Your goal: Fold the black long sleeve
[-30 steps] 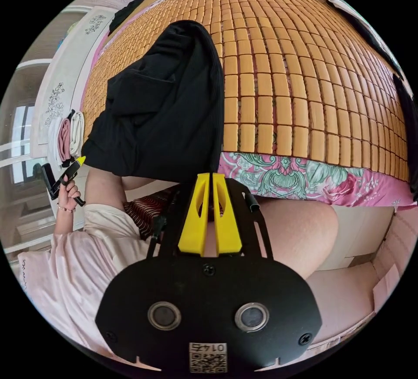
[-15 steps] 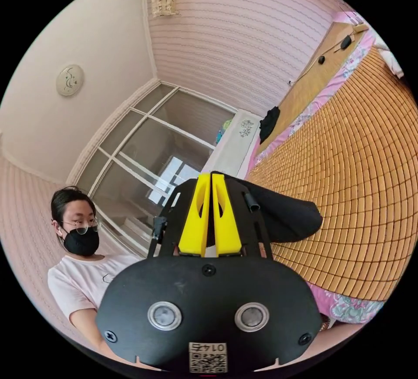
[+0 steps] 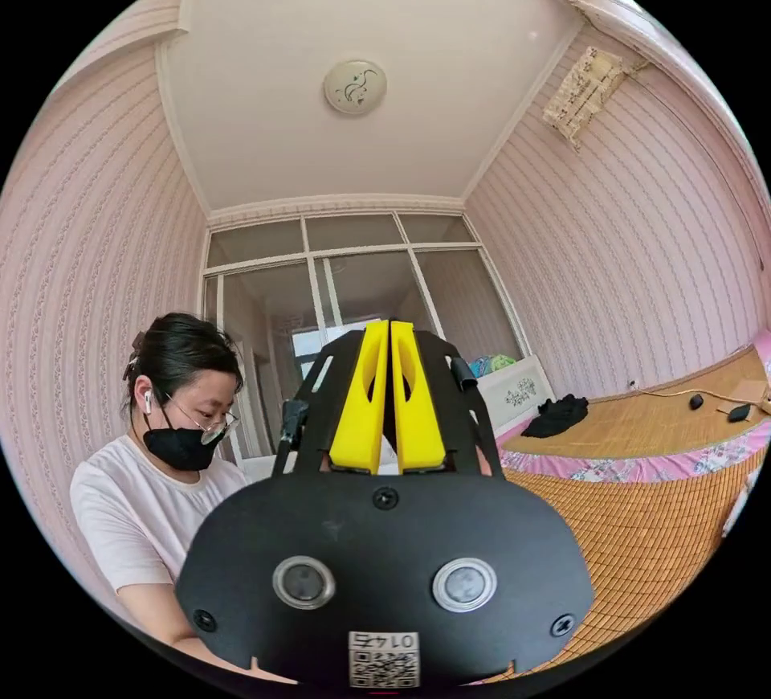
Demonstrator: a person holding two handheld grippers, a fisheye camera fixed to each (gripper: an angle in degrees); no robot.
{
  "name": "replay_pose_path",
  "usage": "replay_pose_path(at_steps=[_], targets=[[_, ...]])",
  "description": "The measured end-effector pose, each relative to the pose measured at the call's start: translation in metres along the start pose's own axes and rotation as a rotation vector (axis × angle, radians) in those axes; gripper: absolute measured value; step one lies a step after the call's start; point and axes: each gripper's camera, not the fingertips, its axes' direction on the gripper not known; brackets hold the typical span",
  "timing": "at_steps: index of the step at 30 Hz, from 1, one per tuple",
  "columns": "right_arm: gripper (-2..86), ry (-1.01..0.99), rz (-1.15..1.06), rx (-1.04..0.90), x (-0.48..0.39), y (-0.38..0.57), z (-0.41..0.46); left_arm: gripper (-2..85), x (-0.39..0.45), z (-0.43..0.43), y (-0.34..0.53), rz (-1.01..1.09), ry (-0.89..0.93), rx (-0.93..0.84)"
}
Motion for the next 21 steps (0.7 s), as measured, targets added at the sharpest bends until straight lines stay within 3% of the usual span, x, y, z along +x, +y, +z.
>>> replay_pose_path(at_steps=[5,9,13,16,19,21], targets=[[-0.2,-0.098,-0.215,0.049,-0.087,-0.055,0.009,-1.0,0.032,-0.045,-0.050,0.043,0.070,0.162],[-0.2,-0.012,-0.424,0.019,-0.154,-0.102,0.033,-1.0,0.061,-0.072,-0.107,0.144,0.119,0.281],[-0.2,0.156,-0.487,-0.067,-0.164,-0.125,0.066,-1.0,0.074,-0.067,-0.138,0.214,0.062,0.302],[-0.2,0.324,-0.356,-0.225,-0.111,-0.124,0.105,-1.0,0.056,-0.029,-0.141,0.182,-0.006,0.195],[-0.2,0.513,-0.170,-0.378,-0.025,-0.098,0.136,-1.0,0.013,0.034,-0.116,0.061,-0.076,-0.017],[-0.2,0.662,-0.046,-0.498,0.045,-0.070,0.154,-1.0,-0.018,0.091,-0.082,0.025,-0.215,-0.221]])
